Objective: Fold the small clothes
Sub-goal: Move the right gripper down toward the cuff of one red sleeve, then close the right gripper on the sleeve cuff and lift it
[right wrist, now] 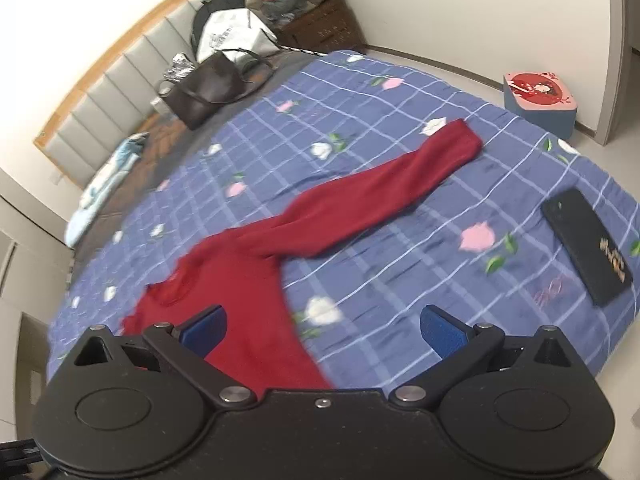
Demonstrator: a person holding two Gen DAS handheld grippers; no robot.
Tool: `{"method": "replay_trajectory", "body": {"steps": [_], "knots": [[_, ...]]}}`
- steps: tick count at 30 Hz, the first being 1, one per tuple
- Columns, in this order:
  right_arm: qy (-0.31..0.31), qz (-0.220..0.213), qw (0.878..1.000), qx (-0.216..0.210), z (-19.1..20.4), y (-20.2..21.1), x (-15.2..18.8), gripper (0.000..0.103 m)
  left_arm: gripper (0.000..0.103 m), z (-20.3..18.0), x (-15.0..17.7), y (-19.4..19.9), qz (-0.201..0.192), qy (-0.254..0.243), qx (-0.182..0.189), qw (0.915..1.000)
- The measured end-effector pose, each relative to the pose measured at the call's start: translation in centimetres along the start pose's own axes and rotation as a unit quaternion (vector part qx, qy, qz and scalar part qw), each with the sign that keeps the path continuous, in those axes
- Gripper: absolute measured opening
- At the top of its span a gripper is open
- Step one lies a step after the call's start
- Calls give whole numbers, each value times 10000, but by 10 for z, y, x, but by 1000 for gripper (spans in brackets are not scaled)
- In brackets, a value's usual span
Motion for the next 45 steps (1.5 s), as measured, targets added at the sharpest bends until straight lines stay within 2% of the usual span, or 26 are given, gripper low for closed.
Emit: {"method": "replay_trajectory", "body": {"steps": [5,11,14,21,25,26,29,31,32,33,34,37,40,43,45], "knots": [[193,131,9995,189,-43,-60,-55,102,103,-35,-34,-31,92,207,-110,9997],[459,154,9982,346,-94,-138,-128,101,103,-82,-100,-75,-173,445,-381,9981],[609,225,9967,480,-119,-182,-158,95,103,-110,-134,-103,-327,391,-350,9981],[737,337,9946,655,-155,-259,-197,86,103,-163,-194,-181,-323,295,-165,9989],[858,466,9921,782,-167,-291,-199,73,103,-171,-218,-225,-155,428,-189,9988],[868,496,9920,772,-168,-295,-198,70,103,-171,-220,-233,-113,441,-185,9988],[1060,550,9898,773,-166,-304,-194,52,103,-170,-225,-258,43,420,-233,9988],[1156,580,9885,783,-164,-307,-192,30,102,-168,-228,-271,183,481,-265,9983],[1175,607,9884,743,-163,-307,-192,24,102,-168,-228,-275,240,537,-260,9979],[1173,632,9888,674,-162,-307,-193,12,102,-167,-228,-276,269,599,-247,9975],[1157,632,9892,636,-160,-305,-195,6,102,-167,-228,-276,275,663,-215,9972],[1056,416,9927,397,-153,-291,-214,2,102,-166,-229,-268,214,795,-82,9966],[988,-91,9950,136,-143,-263,-244,1,102,-165,-232,-257,63,861,34,9963],[1092,-638,9920,-56,-137,-235,-272,0,102,-162,-231,-248,-117,951,76,9954],[1142,-863,9897,18,-138,-227,-287,0,102,-161,-228,-248,-125,963,34,9953]]}}
Point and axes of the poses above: each gripper's, at about its wrist camera, not at the fingertips, and y roughly against the way its jaws point, z to its left, x to its underside, the point moved 6 cm from there along -y, roughly the way its jaws point, and after that the axes turned 3 degrees about -z, right-handed, at the moved point
